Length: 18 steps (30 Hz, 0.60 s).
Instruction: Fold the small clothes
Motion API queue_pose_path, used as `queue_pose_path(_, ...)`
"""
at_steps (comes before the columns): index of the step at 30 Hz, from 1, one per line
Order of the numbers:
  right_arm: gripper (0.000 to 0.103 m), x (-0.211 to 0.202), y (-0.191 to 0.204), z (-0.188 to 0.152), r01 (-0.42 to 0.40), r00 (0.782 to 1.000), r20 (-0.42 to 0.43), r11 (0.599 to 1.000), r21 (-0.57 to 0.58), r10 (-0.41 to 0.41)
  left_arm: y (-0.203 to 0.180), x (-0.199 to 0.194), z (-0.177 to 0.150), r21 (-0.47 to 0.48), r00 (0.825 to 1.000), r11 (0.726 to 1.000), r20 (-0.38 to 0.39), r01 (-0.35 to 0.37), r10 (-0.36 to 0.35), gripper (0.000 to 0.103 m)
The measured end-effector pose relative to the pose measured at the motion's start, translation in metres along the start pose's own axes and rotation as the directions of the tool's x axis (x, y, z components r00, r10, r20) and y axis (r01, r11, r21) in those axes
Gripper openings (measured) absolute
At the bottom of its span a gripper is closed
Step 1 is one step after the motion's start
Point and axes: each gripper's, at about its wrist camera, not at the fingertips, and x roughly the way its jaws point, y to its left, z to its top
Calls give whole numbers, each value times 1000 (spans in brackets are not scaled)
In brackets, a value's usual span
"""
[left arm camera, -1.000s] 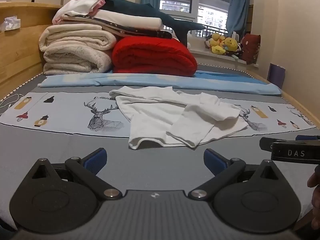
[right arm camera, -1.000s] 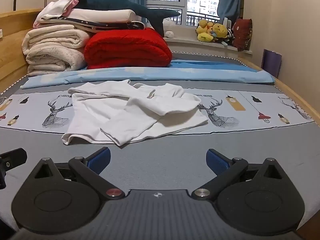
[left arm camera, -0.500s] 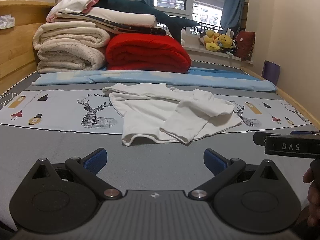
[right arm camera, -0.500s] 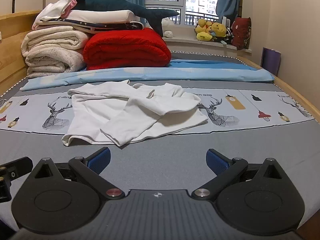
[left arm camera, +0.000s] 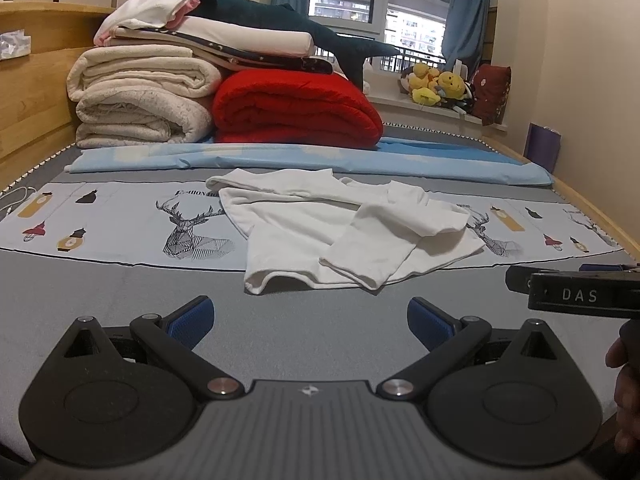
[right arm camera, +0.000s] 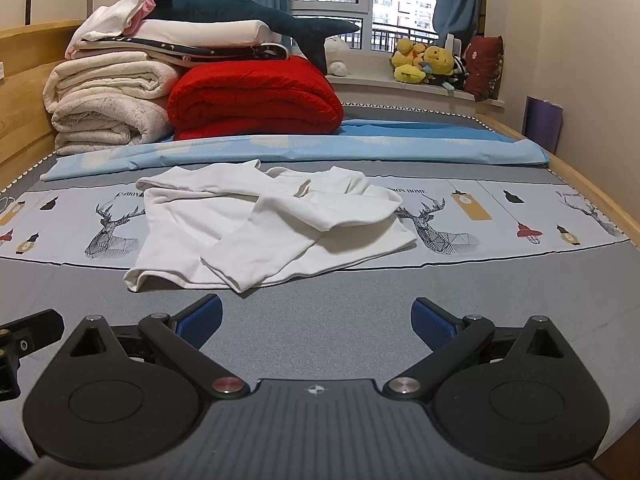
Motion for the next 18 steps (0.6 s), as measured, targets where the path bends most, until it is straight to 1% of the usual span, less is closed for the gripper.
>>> queue_pose_path(6,98,-4,1,1,-13,1000,26,1000,3,13,-2,1,-1,7,1000,1000,2,-3,3,102)
queue_pose_path(9,95,-6,1,2,-23,999,46,1000,3,22,-2,1,0,9,1000,1000,3,1,-1,100)
queue_pose_path(12,90,-6,2,2,-35,998,51,999,13,35,0,0,1,10,1000,1000,7,2,-2,96)
queue_pose_path(14,89,-7,4,2,-47,997,61,999,13,46,2,0,1,5,1000,1000,9,3,-3,91)
queue_pose_path(17,84,-9,7,3,-49,996,75,999,4,49,3,0,1,7,1000,1000,11,-2,2,84)
queue_pose_path(18,82,-9,8,3,-54,996,77,999,5,53,3,0,1,8,1000,1000,12,-3,3,84)
